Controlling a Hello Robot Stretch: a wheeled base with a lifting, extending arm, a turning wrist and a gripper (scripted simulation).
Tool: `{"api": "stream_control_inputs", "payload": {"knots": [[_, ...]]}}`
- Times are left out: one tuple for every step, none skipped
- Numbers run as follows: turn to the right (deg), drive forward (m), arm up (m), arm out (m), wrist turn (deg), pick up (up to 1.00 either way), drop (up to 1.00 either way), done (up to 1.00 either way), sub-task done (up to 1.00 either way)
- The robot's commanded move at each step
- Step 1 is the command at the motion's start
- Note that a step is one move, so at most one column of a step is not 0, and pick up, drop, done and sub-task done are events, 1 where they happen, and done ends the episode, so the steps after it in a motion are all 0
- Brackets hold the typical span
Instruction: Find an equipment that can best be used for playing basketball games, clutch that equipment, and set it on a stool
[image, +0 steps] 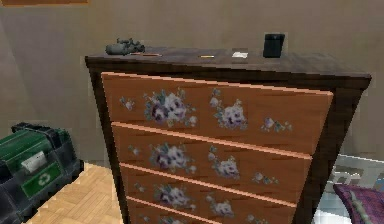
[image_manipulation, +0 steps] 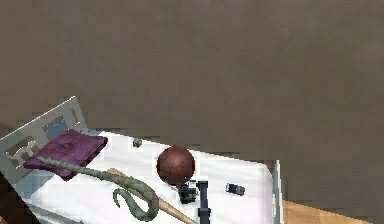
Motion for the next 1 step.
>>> {"api": "stream_control_inputs", "payload": {"knots": [[0.0, 0.0, 0.1, 0.0, 0.0, 0.0, 0.0, 0.0, 0.0]]}}
